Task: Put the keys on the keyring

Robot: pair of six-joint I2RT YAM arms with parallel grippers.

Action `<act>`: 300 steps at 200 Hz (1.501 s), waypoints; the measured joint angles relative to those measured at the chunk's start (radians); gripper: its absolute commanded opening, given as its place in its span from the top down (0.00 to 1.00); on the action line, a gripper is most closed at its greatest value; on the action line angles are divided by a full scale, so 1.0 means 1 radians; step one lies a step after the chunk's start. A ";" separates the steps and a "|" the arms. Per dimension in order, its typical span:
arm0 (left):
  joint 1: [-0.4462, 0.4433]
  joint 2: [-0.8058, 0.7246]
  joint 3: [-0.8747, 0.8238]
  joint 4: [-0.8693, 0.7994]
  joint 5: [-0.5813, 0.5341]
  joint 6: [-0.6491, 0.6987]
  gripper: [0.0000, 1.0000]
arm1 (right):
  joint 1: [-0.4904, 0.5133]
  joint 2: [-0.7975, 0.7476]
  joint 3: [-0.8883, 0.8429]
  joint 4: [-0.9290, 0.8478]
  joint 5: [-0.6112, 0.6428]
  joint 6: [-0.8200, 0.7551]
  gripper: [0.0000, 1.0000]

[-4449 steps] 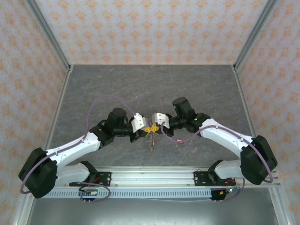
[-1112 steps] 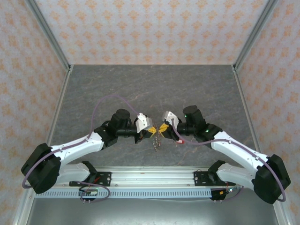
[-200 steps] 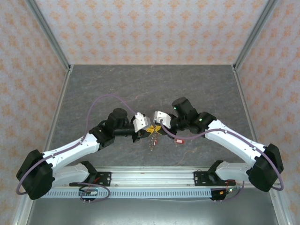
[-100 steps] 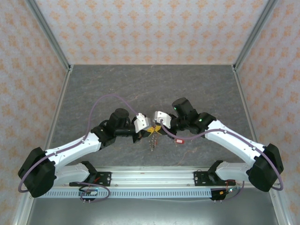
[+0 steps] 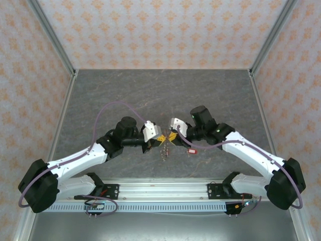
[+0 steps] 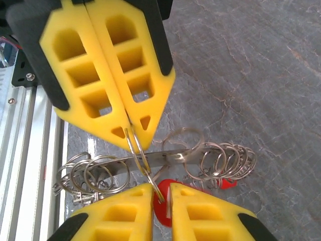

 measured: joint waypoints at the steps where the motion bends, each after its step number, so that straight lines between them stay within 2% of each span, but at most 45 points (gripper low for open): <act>1: 0.000 0.000 0.000 0.001 0.001 -0.001 1.00 | -0.001 0.000 -0.002 0.003 -0.003 0.002 0.85; 40: 0.000 0.000 0.000 0.019 0.005 -0.011 1.00 | -0.007 -0.011 -0.030 0.068 -0.036 0.043 0.84; 82: 0.000 0.000 0.000 0.022 0.003 -0.011 1.00 | -0.007 -0.035 -0.036 0.070 -0.006 0.042 0.97; 97: 0.000 0.000 -0.003 0.027 0.002 -0.014 1.00 | -0.007 -0.036 -0.036 0.060 0.006 0.029 0.98; 164: 0.000 0.016 -0.012 0.035 0.003 -0.021 1.00 | -0.008 -0.018 -0.039 0.042 0.027 0.024 0.84; 218: 0.000 0.016 -0.012 0.042 0.003 -0.021 1.00 | -0.010 -0.113 -0.037 0.020 0.036 -0.002 0.81; 300: 0.000 0.016 -0.012 0.042 0.004 -0.021 1.00 | -0.010 -0.061 -0.019 0.032 -0.036 -0.010 0.79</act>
